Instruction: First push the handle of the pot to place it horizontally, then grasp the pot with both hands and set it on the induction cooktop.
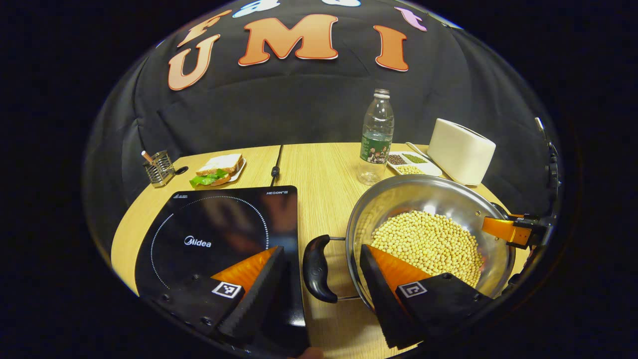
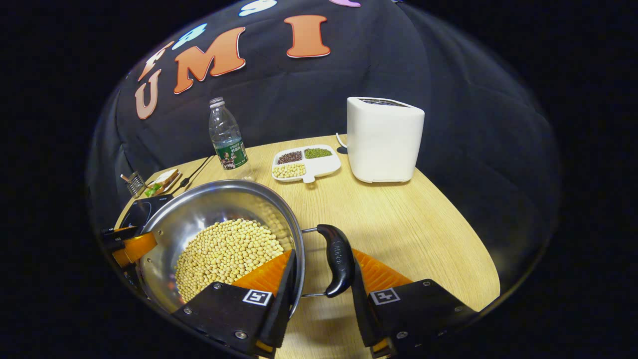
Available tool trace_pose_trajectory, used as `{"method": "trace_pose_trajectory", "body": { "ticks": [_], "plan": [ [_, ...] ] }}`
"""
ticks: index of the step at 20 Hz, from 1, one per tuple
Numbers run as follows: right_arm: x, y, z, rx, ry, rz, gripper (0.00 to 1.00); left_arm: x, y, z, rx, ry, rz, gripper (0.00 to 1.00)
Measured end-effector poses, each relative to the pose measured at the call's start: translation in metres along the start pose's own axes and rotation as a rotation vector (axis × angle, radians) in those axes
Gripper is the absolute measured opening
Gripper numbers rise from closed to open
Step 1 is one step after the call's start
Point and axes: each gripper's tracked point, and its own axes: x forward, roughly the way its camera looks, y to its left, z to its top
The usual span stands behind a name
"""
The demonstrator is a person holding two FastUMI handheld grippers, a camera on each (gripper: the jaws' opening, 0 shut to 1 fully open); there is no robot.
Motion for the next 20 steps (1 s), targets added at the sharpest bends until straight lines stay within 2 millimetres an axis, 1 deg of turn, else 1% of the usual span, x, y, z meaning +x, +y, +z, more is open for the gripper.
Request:
{"method": "trace_pose_trajectory", "body": {
  "ticks": [3,4,5,6,7,8,9,12,14,15,17,18,19,20],
  "plan": [
    [0.000,-0.002,0.000,0.001,0.001,-0.005,0.58,0.005,-0.003,0.002,0.011,-0.001,-0.010,0.99],
    [0.000,-0.001,0.000,0.005,0.001,-0.007,0.58,0.004,-0.005,0.002,0.019,0.002,-0.015,0.96],
    [0.000,-0.001,-0.001,0.009,0.001,-0.008,0.58,0.006,-0.006,0.003,0.025,0.003,-0.019,0.89],
    [0.000,-0.002,0.000,0.011,0.001,-0.012,0.58,0.003,-0.008,-0.001,0.014,0.021,-0.024,0.88],
    [0.000,-0.002,-0.001,0.013,0.002,-0.016,0.58,0.008,-0.009,0.001,0.007,0.018,-0.024,0.78],
    [-0.001,-0.002,-0.001,0.016,-0.001,-0.017,0.57,0.008,-0.009,0.000,-0.001,0.029,-0.029,0.69],
    [0.000,-0.002,-0.001,0.027,-0.001,-0.018,0.58,0.007,-0.008,0.000,-0.013,0.031,-0.028,0.66],
    [-0.001,-0.001,0.000,0.071,-0.006,-0.027,0.52,0.007,-0.008,0.002,-0.006,0.023,-0.019,0.56],
    [-0.005,-0.001,-0.001,0.092,-0.001,-0.030,0.48,0.007,-0.009,0.000,-0.002,0.043,-0.021,0.55],
    [-0.007,0.000,0.002,0.100,-0.007,-0.034,0.46,0.007,-0.010,-0.001,-0.017,0.054,-0.032,0.53],
    [-0.015,0.000,0.009,0.099,-0.033,-0.043,0.45,0.001,-0.008,0.001,-0.039,0.057,-0.049,0.53],
    [-0.021,0.000,0.013,0.101,-0.044,-0.046,0.40,-0.004,-0.007,0.005,-0.037,0.048,-0.051,0.53],
    [-0.028,0.000,0.017,0.107,-0.051,-0.046,0.45,-0.009,-0.006,0.011,-0.032,0.040,-0.053,0.55],
    [-0.033,0.003,0.022,0.112,-0.056,-0.042,0.45,-0.018,-0.005,0.017,-0.031,0.029,-0.055,0.51]
  ]
}}
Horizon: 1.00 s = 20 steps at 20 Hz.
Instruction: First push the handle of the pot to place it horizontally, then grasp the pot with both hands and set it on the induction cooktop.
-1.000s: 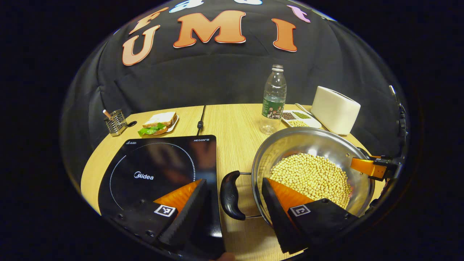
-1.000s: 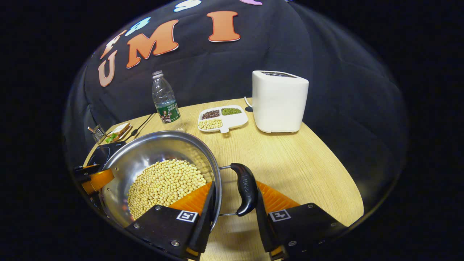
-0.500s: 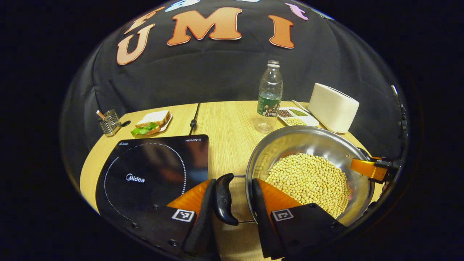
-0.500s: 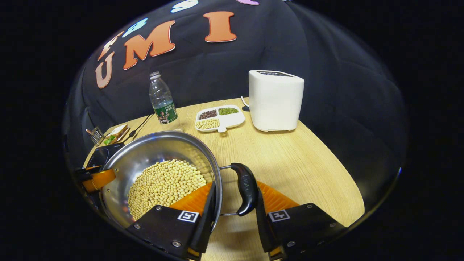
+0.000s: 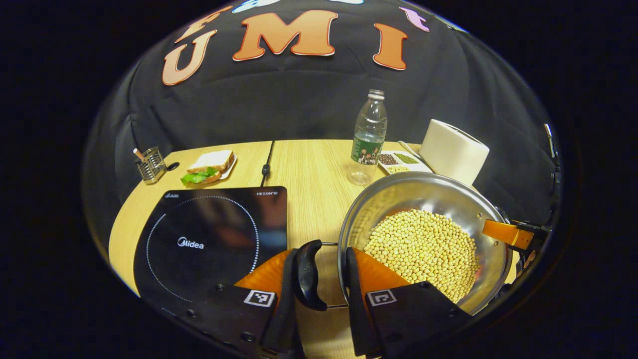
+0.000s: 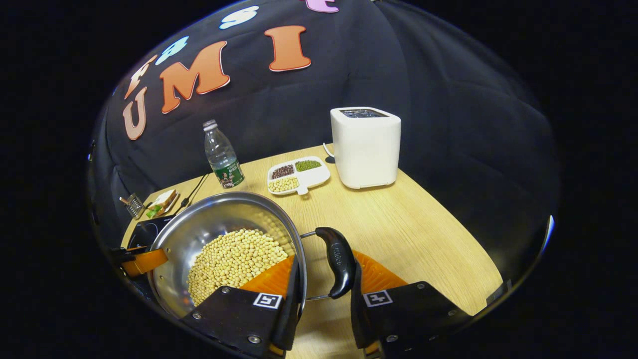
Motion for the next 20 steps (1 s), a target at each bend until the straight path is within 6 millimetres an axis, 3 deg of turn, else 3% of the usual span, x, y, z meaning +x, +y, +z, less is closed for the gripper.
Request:
{"method": "trace_pose_trajectory", "body": {
  "ticks": [1,3,4,6,11,12,13,14,20],
  "plan": [
    [-0.002,0.005,0.005,0.004,-0.007,0.003,0.40,-0.005,0.004,0.006,0.002,-0.009,0.000,0.53],
    [-0.009,0.017,0.015,-0.002,-0.025,0.008,0.45,-0.013,0.013,0.017,0.000,-0.022,0.000,0.53],
    [-0.013,0.023,0.020,-0.005,-0.030,0.011,0.40,-0.017,0.017,0.020,-0.009,-0.024,0.001,0.53],
    [-0.018,0.037,0.028,-0.013,-0.041,0.020,0.45,-0.023,0.030,0.027,-0.023,-0.025,0.005,0.51],
    [-0.026,0.082,0.041,-0.032,-0.052,0.060,0.45,-0.042,0.073,0.038,-0.047,-0.033,0.038,0.56],
    [-0.028,0.091,0.040,-0.036,-0.049,0.070,0.45,-0.047,0.083,0.041,-0.049,-0.036,0.047,0.51],
    [-0.028,0.101,0.042,-0.035,-0.048,0.081,0.45,-0.051,0.093,0.042,-0.051,-0.036,0.058,0.55],
    [-0.028,0.111,0.043,-0.041,-0.043,0.091,0.45,-0.055,0.103,0.044,-0.054,-0.036,0.067,0.50],
    [-0.030,0.174,0.046,-0.065,-0.047,0.151,0.45,-0.080,0.160,0.052,-0.079,-0.044,0.129,0.53]
  ]
}}
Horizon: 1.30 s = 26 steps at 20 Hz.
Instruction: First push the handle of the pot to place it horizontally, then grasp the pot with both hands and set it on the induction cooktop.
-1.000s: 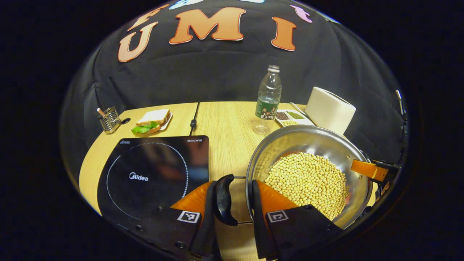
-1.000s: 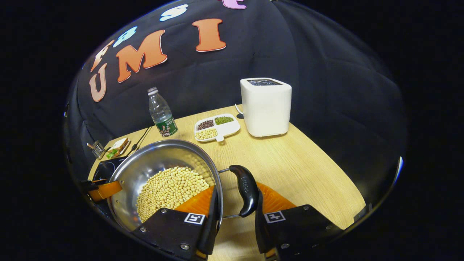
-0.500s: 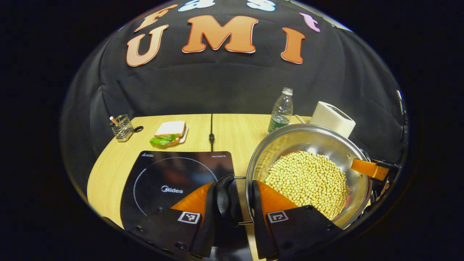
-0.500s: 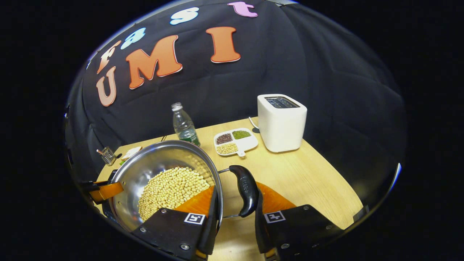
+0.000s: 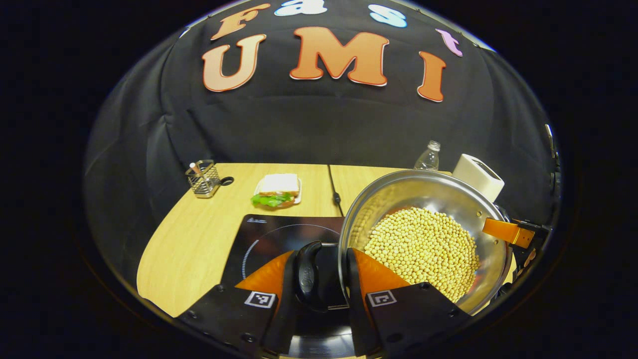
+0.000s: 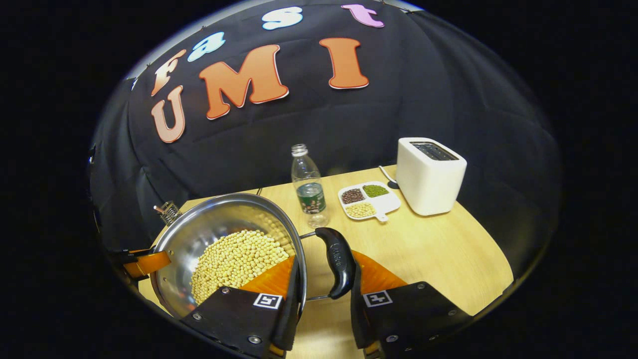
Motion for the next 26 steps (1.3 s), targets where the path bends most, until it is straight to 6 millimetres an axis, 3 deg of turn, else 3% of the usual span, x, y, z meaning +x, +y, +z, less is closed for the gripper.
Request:
{"method": "trace_pose_trajectory", "body": {
  "ticks": [3,8,13,20,24,25,26],
  "plan": [
    [0.004,0.030,-0.002,-0.008,0.006,0.033,0.45,-0.003,0.032,0.005,-0.006,0.000,0.035,0.55],
    [0.014,0.075,-0.011,-0.018,0.029,0.080,0.45,-0.011,0.078,0.001,-0.024,0.013,0.084,0.50],
    [0.023,0.111,-0.020,-0.033,0.058,0.113,0.45,-0.013,0.115,-0.008,-0.042,0.026,0.125,0.55],
    [0.037,0.143,-0.039,-0.051,0.102,0.139,0.45,-0.007,0.152,-0.023,-0.067,0.061,0.157,0.56],
    [0.045,0.154,-0.050,-0.058,0.136,0.143,0.45,0.003,0.164,-0.033,-0.077,0.089,0.167,0.50],
    [0.046,0.156,-0.053,-0.061,0.141,0.143,0.45,0.004,0.166,-0.035,-0.079,0.093,0.168,0.56],
    [0.048,0.158,-0.055,-0.065,0.144,0.144,0.45,0.006,0.168,-0.035,-0.079,0.095,0.168,0.56]
  ]
}}
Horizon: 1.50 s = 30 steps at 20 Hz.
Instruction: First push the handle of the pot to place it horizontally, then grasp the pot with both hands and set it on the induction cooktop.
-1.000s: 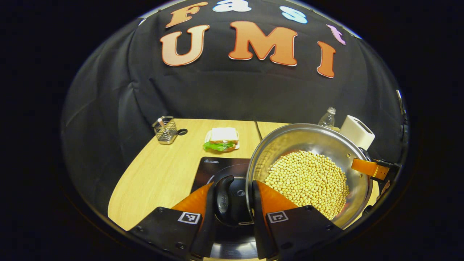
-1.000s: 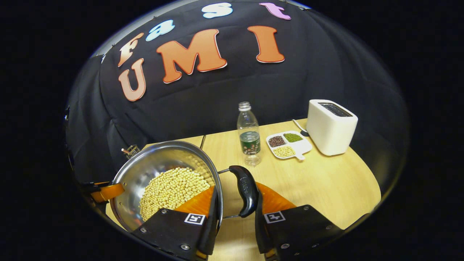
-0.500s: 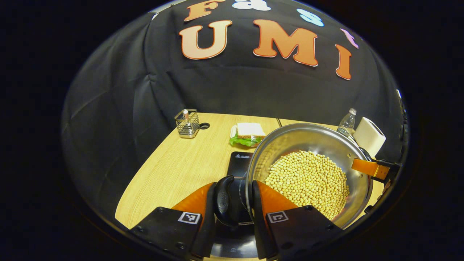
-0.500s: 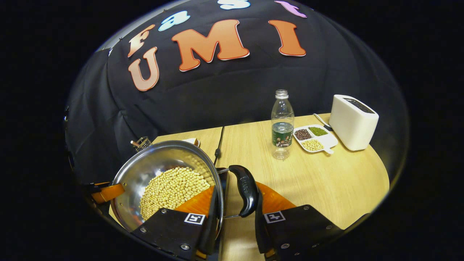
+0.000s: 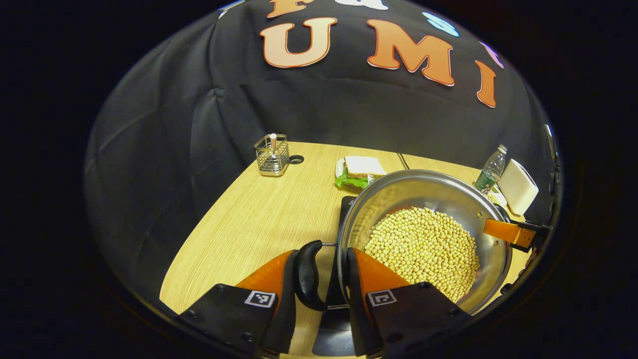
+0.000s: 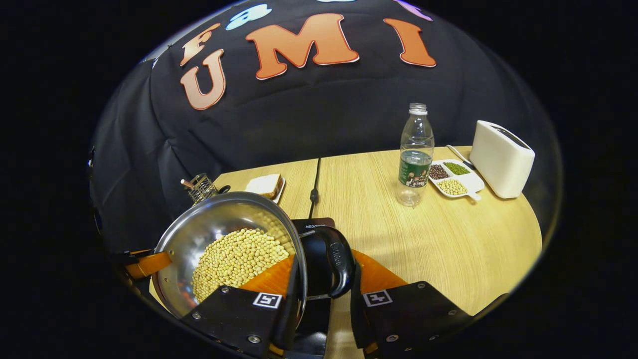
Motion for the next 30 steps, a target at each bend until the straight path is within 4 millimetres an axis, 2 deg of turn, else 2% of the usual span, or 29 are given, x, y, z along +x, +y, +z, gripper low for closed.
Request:
{"method": "trace_pose_trajectory", "body": {
  "ticks": [2,4,5,6,7,8,14,15,17,20,22,23,24,26,27,28,29,30],
  "plan": [
    [0.005,0.002,-0.002,-0.003,0.007,-0.002,0.45,0.004,0.003,-0.002,-0.001,0.004,-0.001,0.53],
    [0.004,0.001,-0.003,-0.006,0.011,-0.005,0.45,0.005,0.003,-0.002,-0.004,0.009,-0.004,0.56],
    [0.004,0.001,-0.003,-0.006,0.011,-0.004,0.45,0.006,0.003,-0.004,-0.004,0.007,-0.004,0.50],
    [0.003,0.001,-0.003,-0.007,0.009,-0.004,0.45,0.007,0.003,-0.003,0.000,0.004,-0.006,0.56],
    [0.005,0.000,-0.005,-0.009,0.012,-0.005,0.40,0.006,0.003,-0.004,0.001,0.004,-0.007,0.56],
    [0.005,0.000,-0.005,-0.011,0.015,-0.005,0.45,0.006,0.003,-0.003,0.004,0.002,-0.010,0.56],
    [0.006,-0.004,-0.010,-0.025,0.029,-0.021,0.50,0.007,0.000,-0.006,0.014,0.009,-0.016,0.51],
    [0.004,-0.004,-0.009,-0.026,0.026,-0.021,0.51,0.007,0.000,-0.006,0.014,0.009,-0.016,0.55],
    [0.005,-0.006,-0.009,-0.033,0.023,-0.026,0.54,0.007,0.000,-0.006,0.015,0.008,-0.016,0.55],
    [0.003,-0.005,-0.008,-0.031,0.025,-0.019,0.59,0.006,0.000,-0.007,0.032,0.004,-0.009,0.62],
    [-0.002,-0.005,0.001,-0.025,-0.003,-0.020,0.63,0.006,0.001,-0.006,0.020,-0.003,-0.007,0.62],
    [-0.005,-0.005,0.007,-0.024,-0.020,-0.014,0.58,0.004,0.002,-0.004,0.012,-0.015,-0.004,0.68],
    [-0.009,-0.004,0.012,-0.026,-0.034,-0.007,0.65,0.001,0.003,0.002,0.009,-0.037,0.006,0.64],
    [-0.028,-0.011,0.018,-0.047,-0.065,-0.020,0.74,-0.010,0.005,0.017,0.022,-0.097,0.030,0.82],
    [-0.034,-0.018,0.026,-0.060,-0.090,-0.034,0.83,-0.019,0.004,0.029,0.034,-0.137,0.039,0.91],
    [-0.043,-0.024,0.035,-0.070,-0.116,-0.042,0.88,-0.030,-0.003,0.042,0.048,-0.180,0.028,0.96],
    [-0.053,-0.029,0.044,-0.077,-0.142,-0.044,0.94,-0.041,-0.012,0.055,0.057,-0.222,0.018,0.97],
    [-0.064,-0.034,0.053,-0.079,-0.170,-0.050,0.94,-0.055,-0.023,0.068,0.068,-0.270,0.006,0.97]
  ]
}}
